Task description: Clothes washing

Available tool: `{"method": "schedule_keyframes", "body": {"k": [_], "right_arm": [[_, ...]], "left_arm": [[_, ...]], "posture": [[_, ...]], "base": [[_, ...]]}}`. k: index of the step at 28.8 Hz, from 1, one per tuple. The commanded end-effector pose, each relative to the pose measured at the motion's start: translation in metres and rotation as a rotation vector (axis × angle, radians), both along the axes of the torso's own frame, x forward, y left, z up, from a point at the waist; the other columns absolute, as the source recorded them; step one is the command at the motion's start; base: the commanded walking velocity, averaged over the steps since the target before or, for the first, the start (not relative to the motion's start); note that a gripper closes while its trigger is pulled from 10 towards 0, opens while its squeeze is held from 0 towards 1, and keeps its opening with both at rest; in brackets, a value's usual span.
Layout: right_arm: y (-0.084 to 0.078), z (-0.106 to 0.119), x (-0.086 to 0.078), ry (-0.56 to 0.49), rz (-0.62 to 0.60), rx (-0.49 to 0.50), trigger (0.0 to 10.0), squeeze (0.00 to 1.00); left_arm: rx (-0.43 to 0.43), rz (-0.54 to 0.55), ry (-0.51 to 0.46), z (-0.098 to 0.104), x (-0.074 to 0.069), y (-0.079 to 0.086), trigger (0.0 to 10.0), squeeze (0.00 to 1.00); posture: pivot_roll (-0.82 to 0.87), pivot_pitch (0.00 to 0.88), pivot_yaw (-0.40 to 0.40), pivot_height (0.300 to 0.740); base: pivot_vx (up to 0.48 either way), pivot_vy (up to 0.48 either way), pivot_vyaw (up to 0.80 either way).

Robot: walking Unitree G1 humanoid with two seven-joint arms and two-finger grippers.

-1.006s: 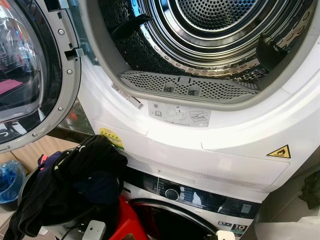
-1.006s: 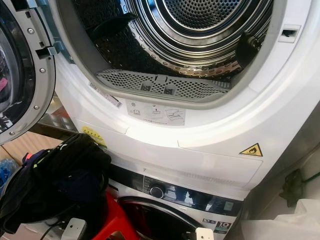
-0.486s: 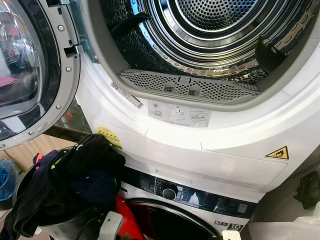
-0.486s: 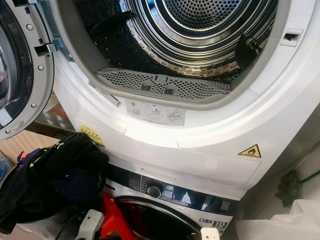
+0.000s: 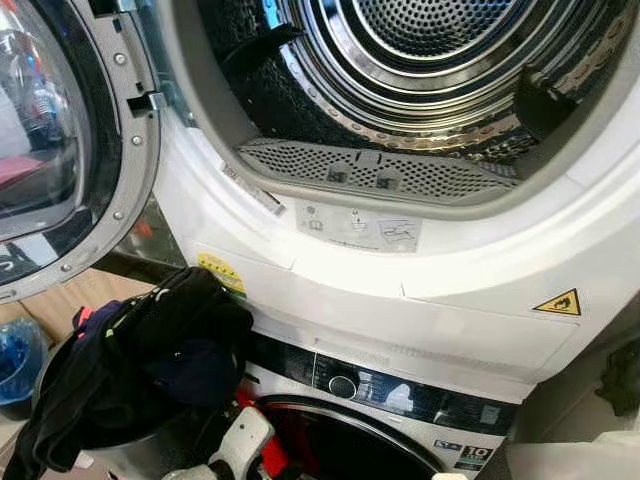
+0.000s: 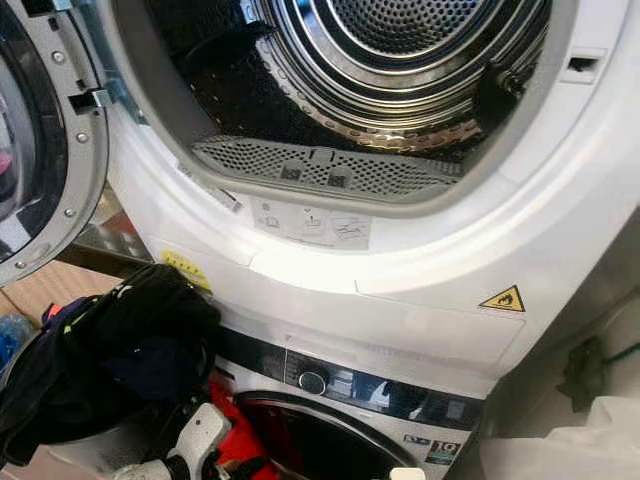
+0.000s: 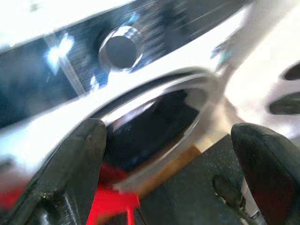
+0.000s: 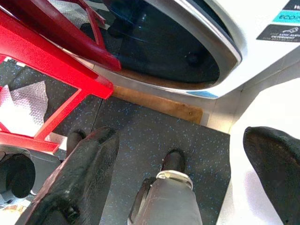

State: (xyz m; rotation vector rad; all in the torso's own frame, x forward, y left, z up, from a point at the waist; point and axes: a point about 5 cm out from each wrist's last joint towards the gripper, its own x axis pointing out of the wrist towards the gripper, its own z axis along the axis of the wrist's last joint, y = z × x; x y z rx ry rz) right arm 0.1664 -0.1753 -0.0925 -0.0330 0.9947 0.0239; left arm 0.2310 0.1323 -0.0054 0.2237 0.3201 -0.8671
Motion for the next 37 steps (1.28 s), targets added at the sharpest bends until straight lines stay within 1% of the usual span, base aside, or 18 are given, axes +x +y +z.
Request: {"method": "schedule_keyframes", "body": {"k": [1, 6, 7, 10, 12, 15, 18, 21, 24, 25, 27, 28, 29, 30, 32, 33, 35, 37], "right_arm": [[0.004, -0.002, -0.004, 0.01, 0.011, 0.009, 10.0, 0.0], [0.006, -0.003, -0.005, 0.012, 0.018, 0.018, 10.0, 0.0], [0.007, -0.003, -0.005, 0.013, 0.021, 0.019, 10.0, 0.0], [0.007, -0.003, -0.006, 0.014, 0.022, 0.02, 10.0, 0.0], [0.007, -0.003, -0.006, 0.015, 0.023, 0.02, 10.0, 0.0], [0.008, -0.003, -0.006, 0.015, 0.024, 0.02, 10.0, 0.0], [0.009, -0.003, -0.006, 0.016, 0.028, 0.021, 10.0, 0.0], [0.01, -0.003, -0.006, 0.017, 0.028, 0.021, 10.0, 0.0], [0.01, -0.003, -0.006, 0.017, 0.025, 0.019, 10.0, 0.0], [0.01, -0.003, -0.006, 0.016, 0.022, 0.018, 10.0, 0.0], [0.009, -0.004, -0.007, 0.019, 0.021, 0.015, 10.0, 0.0], [0.009, -0.004, -0.007, 0.019, 0.021, 0.015, 10.0, 0.0], [0.009, -0.004, -0.007, 0.02, 0.021, 0.015, 10.0, 0.0], [0.009, -0.004, -0.007, 0.022, 0.022, 0.014, 10.0, 0.0], [0.009, -0.004, -0.009, 0.025, 0.023, 0.014, 10.0, 0.0], [0.009, -0.004, -0.009, 0.025, 0.023, 0.014, 10.0, 0.0], [0.01, -0.004, -0.009, 0.028, 0.022, 0.015, 10.0, 0.0], [0.01, -0.004, -0.009, 0.027, 0.019, 0.017, 10.0, 0.0]], "left_arm": [[0.007, -0.071, -0.036, 0.008, -0.005, 0.003, 10.0, 0.0], [-0.062, -0.142, -0.154, 0.045, -0.02, -0.003, 10.0, 0.0], [-0.072, -0.154, -0.207, 0.057, -0.022, -0.007, 10.0, 0.0], [-0.07, -0.159, -0.248, 0.067, -0.024, -0.009, 10.0, 0.0], [-0.068, -0.163, -0.312, 0.082, -0.026, -0.014, 10.0, 0.0], [-0.064, -0.168, -0.342, 0.089, -0.028, -0.016, 10.0, 0.0], [-0.022, -0.153, -0.42, 0.105, -0.031, -0.019, 10.0, 0.0], [-0.002, -0.035, -0.51, 0.122, -0.028, -0.018, 10.0, 0.0], [0.008, 0.034, -0.563, 0.128, -0.028, -0.015, 10.0, 0.0], [0.018, 0.083, -0.59, 0.131, -0.027, -0.013, 10.0, 0.0], [0.011, 0.282, -0.658, 0.144, -0.022, 0.001, 10.0, 0.0], [0.011, 0.282, -0.658, 0.144, -0.022, 0.001, 10.0, 0.0], [-0.001, 0.347, -0.666, 0.147, -0.021, 0.006, 10.0, 0.0], [0.015, 0.457, -0.694, 0.153, -0.017, 0.018, 10.0, 0.0], [0.034, 0.544, -0.716, 0.156, -0.014, 0.029, 10.0, 0.0], [0.034, 0.544, -0.716, 0.156, -0.014, 0.029, 10.0, 0.0], [0.04, 0.674, -0.711, 0.157, -0.009, 0.046, 10.0, 0.0], [0.041, 0.762, -0.703, 0.158, -0.005, 0.057, 10.0, 0.0]], "posture": [[-0.04, 0.0, 0.084, 0.74], [-0.03, 0.0, 0.088, 0.74], [-0.02, 0.0, 0.09, 0.74], [-0.02, 0.002, 0.09, 0.74], [-0.01, 0.008, 0.09, 0.74], [-0.01, 0.009, 0.089, 0.74], [0.0, 0.016, 0.092, 0.74], [0.0, 0.017, 0.095, 0.74], [0.0, 0.018, 0.096, 0.74], [0.01, 0.019, 0.096, 0.74], [0.02, 0.02, 0.093, 0.74], [0.02, 0.02, 0.093, 0.74], [0.02, 0.02, 0.092, 0.74], [0.02, 0.021, 0.09, 0.74], [0.03, 0.023, 0.089, 0.74], [0.03, 0.023, 0.089, 0.74], [0.04, 0.024, 0.087, 0.74], [0.04, 0.024, 0.087, 0.74]], "base": [[0.0, 0.0, 0.0], [0.0, 0.0, 0.0], [0.0, 0.0, 0.0], [0.0, 0.0, 0.0], [0.0, 0.0, 0.0], [0.0, 0.0, 0.0], [0.0, 0.0, 0.0], [0.0, 0.0, 0.0], [0.0, 0.0, 0.0], [0.0, 0.0, 0.0], [0.0, 0.0, 0.0], [0.0, 0.0, 0.0], [0.0, 0.0, 0.0], [0.0, 0.0, 0.0], [0.0, 0.0, 0.0], [0.0, 0.0, 0.0], [0.0, 0.0, 0.0], [0.0, 0.0, 0.0]]}}
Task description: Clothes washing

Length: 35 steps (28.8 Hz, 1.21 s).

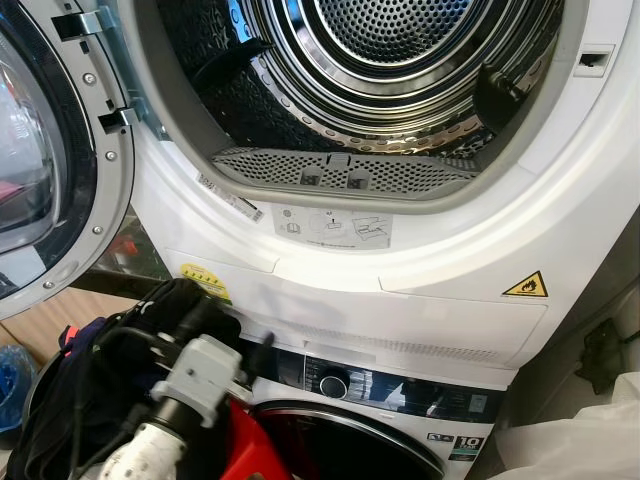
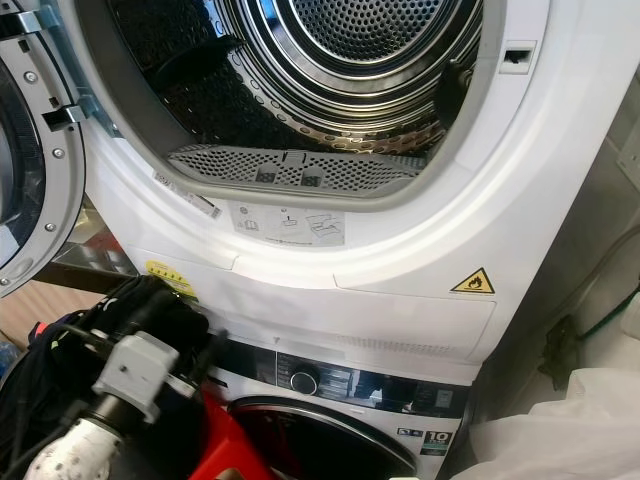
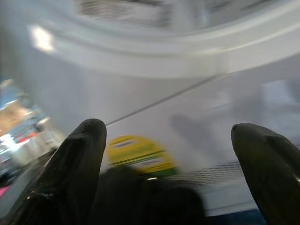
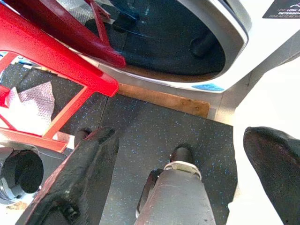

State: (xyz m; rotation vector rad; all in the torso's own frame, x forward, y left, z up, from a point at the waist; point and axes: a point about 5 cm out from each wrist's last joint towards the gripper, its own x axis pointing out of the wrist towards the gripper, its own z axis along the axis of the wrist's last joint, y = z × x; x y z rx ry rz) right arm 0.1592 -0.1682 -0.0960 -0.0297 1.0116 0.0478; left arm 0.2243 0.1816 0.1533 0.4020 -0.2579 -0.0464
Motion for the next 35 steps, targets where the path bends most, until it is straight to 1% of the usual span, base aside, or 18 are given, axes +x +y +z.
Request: {"method": "schedule_keyframes", "body": {"k": [1, 4, 6, 10, 11, 12, 13, 16, 18, 19, 22, 25, 26, 29, 30, 32, 33, 35], "right_arm": [[0.003, -0.001, -0.001, 0.01, 0.001, 0.004, 10.0, 0.0], [0.004, -0.001, 0.0, 0.009, 0.004, 0.004, 10.0, 0.0], [0.004, 0.0, 0.0, 0.007, 0.006, 0.004, 10.0, 0.0], [0.004, 0.0, 0.001, 0.006, 0.008, 0.004, 10.0, 0.0], [0.003, 0.0, 0.002, 0.005, 0.009, 0.003, 10.0, 0.0], [0.003, 0.001, 0.003, 0.004, 0.008, 0.002, 10.0, 0.0], [0.003, 0.001, 0.003, 0.004, 0.008, 0.002, 10.0, 0.0], [0.003, 0.001, 0.004, 0.002, 0.008, 0.002, 10.0, 0.0], [0.004, 0.001, 0.004, 0.002, 0.008, 0.004, 10.0, 0.0], [0.004, 0.001, 0.004, 0.002, 0.008, 0.004, 10.0, 0.0], [0.005, 0.001, 0.004, 0.002, 0.008, 0.005, 10.0, 0.0], [0.005, 0.002, 0.005, -0.002, 0.0, 0.008, 10.0, 0.0], [0.004, 0.002, 0.006, -0.004, -0.005, 0.008, 10.0, 0.0], [0.005, 0.002, 0.006, -0.005, -0.003, 0.008, 10.0, 0.0], [0.005, 0.002, 0.006, -0.005, -0.002, 0.008, 10.0, 0.0], [0.005, 0.002, 0.006, -0.005, -0.003, 0.008, 10.0, 0.0], [0.005, 0.002, 0.006, -0.005, -0.004, 0.008, 10.0, 0.0], [0.004, 0.002, 0.007, -0.005, -0.007, 0.008, 10.0, 0.0]], "left_arm": [[-0.031, 0.084, 0.019, -0.002, 0.004, 0.012, 10.0, 0.0], [-0.093, 0.157, 0.072, -0.008, 0.01, 0.028, 10.0, 0.0], [-0.13, 0.183, 0.09, -0.01, 0.013, 0.034, 10.0, 0.0], [-0.163, 0.213, 0.101, -0.013, 0.016, 0.042, 10.0, 0.0], [-0.212, 0.233, 0.125, -0.017, 0.018, 0.047, 10.0, 1.0], [-0.263, 0.272, 0.139, -0.021, 0.018, 0.054, 10.0, 1.0], [-0.263, 0.272, 0.139, -0.021, 0.018, 0.054, 10.0, 1.0], [-0.317, 0.337, 0.143, -0.021, 0.017, 0.064, 10.0, 1.0], [-0.394, 0.344, 0.176, -0.025, 0.018, 0.071, 10.0, 1.0], [-0.41, 0.337, 0.184, -0.025, 0.018, 0.072, 10.0, 1.0], [-0.418, 0.341, 0.187, -0.025, 0.017, 0.074, 10.0, 1.0], [-0.428, 0.403, 0.181, -0.024, 0.014, 0.086, 10.0, 1.0], [-0.436, 0.441, 0.175, -0.021, 0.013, 0.095, 10.0, 1.0], [-0.441, 0.459, 0.181, -0.02, 0.013, 0.099, 10.0, 1.0], [-0.459, 0.452, 0.185, -0.018, 0.014, 0.103, 10.0, 1.0], [-0.466, 0.446, 0.188, -0.017, 0.014, 0.103, 10.0, 1.0], [-0.485, 0.438, 0.199, -0.017, 0.015, 0.104, 10.0, 1.0], [-0.486, 0.439, 0.227, -0.017, 0.014, 0.108, 10.0, 1.0]], "posture": [[0.04, 0.025, 0.085, 0.74], [0.04, 0.027, 0.081, 0.74], [0.04, 0.027, 0.079, 0.74], [0.04, 0.024, 0.077, 0.74], [0.04, 0.023, 0.077, 0.74], [0.04, 0.021, 0.076, 0.74], [0.04, 0.021, 0.076, 0.74], [0.05, 0.02, 0.077, 0.74], [0.05, 0.02, 0.076, 0.74], [0.05, 0.02, 0.076, 0.74], [0.05, 0.02, 0.079, 0.74], [0.05, 0.019, 0.082, 0.74], [0.05, 0.02, 0.083, 0.74], [0.06, 0.019, 0.083, 0.74], [0.06, 0.021, 0.084, 0.74], [0.06, 0.02, 0.084, 0.74], [0.06, 0.019, 0.084, 0.74], [0.05, 0.019, 0.088, 0.74]], "base": [[0.0, 0.0, 0.0], [0.0, 0.0, 0.0], [0.0, 0.0, 0.0], [0.0, 0.0, 0.0], [0.0, 0.0, 0.0], [0.0, 0.0, 0.0], [0.0, 0.0, 0.0], [0.0, 0.0, 0.0], [0.0, 0.0, 0.0], [0.0, 0.0, 0.0], [0.0, 0.0, 0.0], [0.0, 0.0, 0.0], [0.0, 0.0, 0.0], [0.0, 0.0, 0.0], [0.0, 0.0, 0.0], [0.0, 0.0, 0.0], [0.0, 0.0, 0.0], [0.0, 0.0, 0.0]]}}
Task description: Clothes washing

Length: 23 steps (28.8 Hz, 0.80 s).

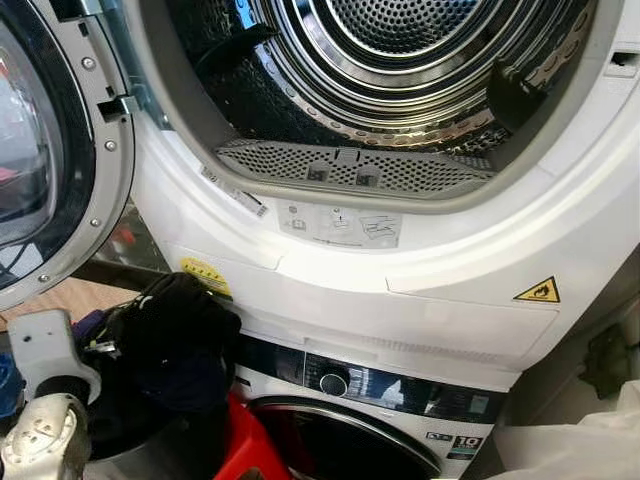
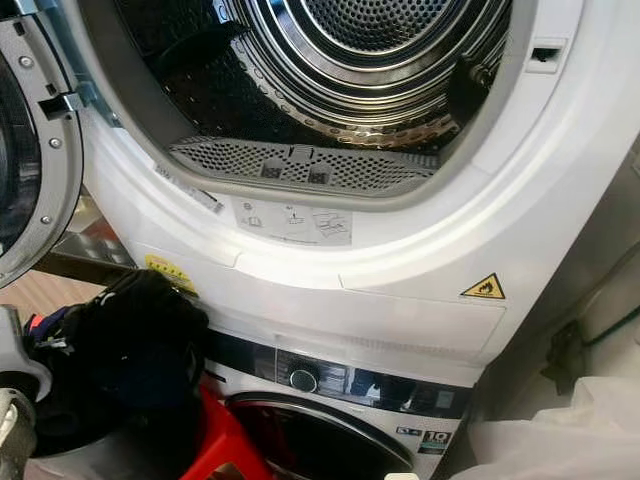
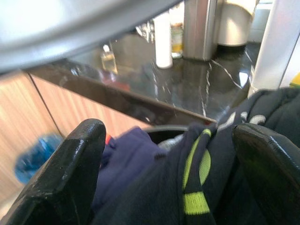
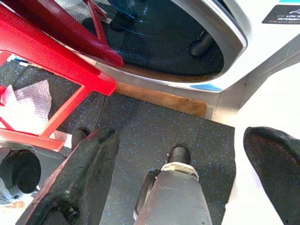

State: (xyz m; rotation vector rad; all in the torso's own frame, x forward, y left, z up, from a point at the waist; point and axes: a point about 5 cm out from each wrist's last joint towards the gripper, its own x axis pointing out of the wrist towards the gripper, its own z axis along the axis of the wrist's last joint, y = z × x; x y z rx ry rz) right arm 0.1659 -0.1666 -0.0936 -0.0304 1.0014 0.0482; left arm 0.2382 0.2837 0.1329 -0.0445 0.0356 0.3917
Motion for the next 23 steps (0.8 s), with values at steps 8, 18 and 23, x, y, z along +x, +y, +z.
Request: {"method": "schedule_keyframes", "body": {"k": [8, 18, 23], "right_arm": [[0.002, 0.0, 0.001, 0.003, -0.01, 0.005, 10.0, 0.0], [0.004, 0.0, 0.001, 0.002, -0.007, 0.009, 10.0, 0.0], [0.005, 0.0, 0.0, 0.004, -0.002, 0.008, 10.0, 0.0]], "left_arm": [[0.072, -0.108, 0.161, 0.0, 0.002, 0.012, 10.0, 1.0], [0.08, -0.16, 0.249, -0.005, -0.003, 0.016, 10.0, 1.0], [0.027, -0.228, 0.295, -0.012, -0.005, 0.014, 10.0, 1.0]], "posture": [[0.06, 0.017, 0.089, 0.74], [0.06, 0.019, 0.092, 0.74], [0.06, 0.019, 0.092, 0.74]], "base": [[0.0, 0.0, 0.0], [0.0, 0.0, 0.0], [0.0, 0.0, 0.0]]}}
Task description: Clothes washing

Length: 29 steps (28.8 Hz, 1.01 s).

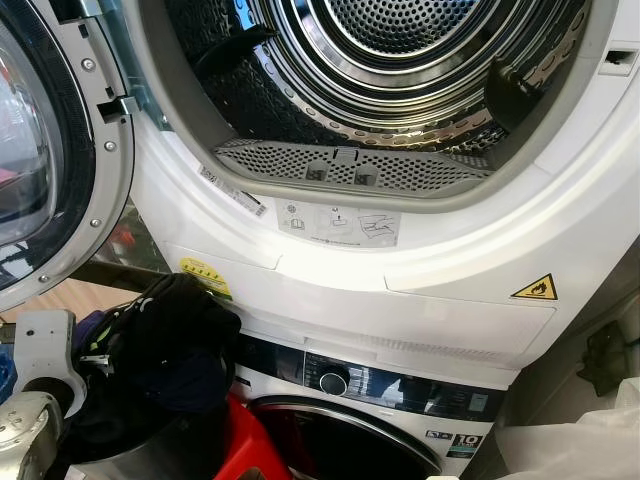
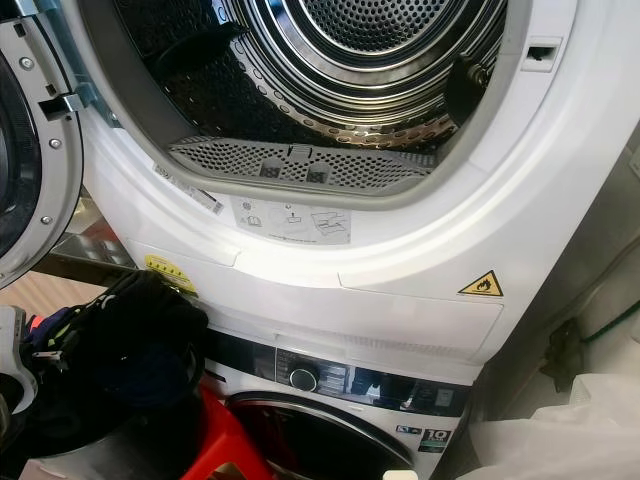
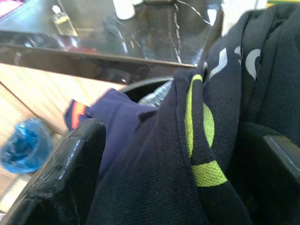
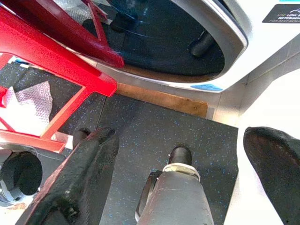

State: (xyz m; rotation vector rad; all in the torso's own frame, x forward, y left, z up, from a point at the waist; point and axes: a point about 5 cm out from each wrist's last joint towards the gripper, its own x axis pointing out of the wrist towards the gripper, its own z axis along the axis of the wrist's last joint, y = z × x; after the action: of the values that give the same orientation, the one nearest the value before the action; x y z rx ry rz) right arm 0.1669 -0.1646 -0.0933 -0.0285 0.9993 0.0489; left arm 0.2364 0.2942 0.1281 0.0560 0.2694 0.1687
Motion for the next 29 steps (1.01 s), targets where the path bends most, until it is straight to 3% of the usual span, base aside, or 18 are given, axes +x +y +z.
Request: {"method": "schedule_keyframes", "body": {"k": [1, 7, 8, 9, 12, 14, 16, 17, 21, 26, 27, 28, 29], "right_arm": [[0.003, -0.001, -0.001, 0.005, -0.002, 0.006, 10.0, 0.0], [0.002, -0.001, -0.001, 0.006, 0.0, 0.004, 10.0, 0.0], [0.002, 0.0, -0.001, 0.006, 0.001, 0.003, 10.0, 0.0], [0.002, 0.0, 0.0, 0.006, 0.006, 0.002, 10.0, 0.0], [0.001, 0.0, 0.0, 0.005, 0.007, 0.002, 10.0, 0.0], [0.001, 0.0, 0.001, 0.002, 0.009, 0.001, 10.0, 0.0], [0.0, 0.0, 0.001, 0.001, 0.008, 0.0, 10.0, 0.0], [0.0, 0.0, 0.001, 0.001, 0.011, -0.001, 10.0, 0.0], [-0.001, 0.0, 0.001, 0.004, 0.016, -0.005, 10.0, 0.0], [-0.002, 0.0, 0.001, 0.004, 0.022, -0.008, 10.0, 0.0], [-0.002, 0.001, 0.001, 0.003, 0.022, -0.009, 10.0, 0.0], [-0.002, 0.001, 0.001, 0.003, 0.022, -0.009, 10.0, 0.0], [-0.002, 0.001, 0.001, 0.002, 0.023, -0.009, 10.0, 0.0]], "left_arm": [[-0.017, 0.009, 0.064, -0.009, -0.004, 0.004, 10.0, 1.0], [-0.043, 0.055, 0.141, -0.019, -0.007, 0.01, 10.0, 1.0], [-0.044, 0.055, 0.15, -0.02, -0.007, 0.009, 10.0, 0.77], [-0.051, 0.058, 0.172, -0.023, -0.005, 0.008, 10.0, 0.0], [-0.076, 0.06, 0.192, -0.026, -0.003, 0.005, 10.0, 0.0], [-0.175, 0.055, 0.222, -0.034, 0.0, -0.001, 10.0, 0.0], [-0.217, 0.07, 0.231, -0.037, 0.001, -0.002, 10.0, 0.0], [-0.287, 0.074, 0.232, -0.039, 0.003, -0.004, 10.0, 0.0], [-0.385, 0.078, 0.239, -0.042, 0.004, -0.007, 10.0, 0.0], [-0.396, 0.07, 0.247, -0.041, 0.006, -0.007, 10.0, 0.0], [-0.384, 0.067, 0.26, -0.041, 0.007, -0.007, 6.5, 0.0], [-0.384, 0.067, 0.26, -0.041, 0.007, -0.007, 6.5, 0.0], [-0.388, 0.067, 0.269, -0.042, 0.008, -0.008, 4.2, 0.0]], "posture": [[0.06, 0.019, 0.092, 0.74], [0.07, 0.019, 0.086, 0.74], [0.07, 0.019, 0.085, 0.74], [0.06, 0.017, 0.084, 0.74], [0.06, 0.018, 0.082, 0.74], [0.06, 0.017, 0.08, 0.74], [0.06, 0.017, 0.08, 0.74], [0.06, 0.016, 0.077, 0.74], [0.06, 0.016, 0.072, 0.74], [0.06, 0.016, 0.07, 0.74], [0.05, 0.017, 0.07, 0.74], [0.05, 0.017, 0.07, 0.74], [0.06, 0.016, 0.07, 0.74]], "base": [[0.0, 0.0, 0.0], [0.0, 0.0, 0.0], [0.0, 0.0, 0.0], [0.0, 0.0, 0.0], [0.0, 0.0, 0.0], [0.0, 0.0, 0.0], [0.0, 0.0, 0.0], [0.0, 0.0, 0.0], [0.0, 0.0, 0.0], [0.0, 0.0, 0.0], [0.0, 0.0, 0.0], [0.0, 0.0, 0.0], [0.0, 0.0, 0.0]]}}
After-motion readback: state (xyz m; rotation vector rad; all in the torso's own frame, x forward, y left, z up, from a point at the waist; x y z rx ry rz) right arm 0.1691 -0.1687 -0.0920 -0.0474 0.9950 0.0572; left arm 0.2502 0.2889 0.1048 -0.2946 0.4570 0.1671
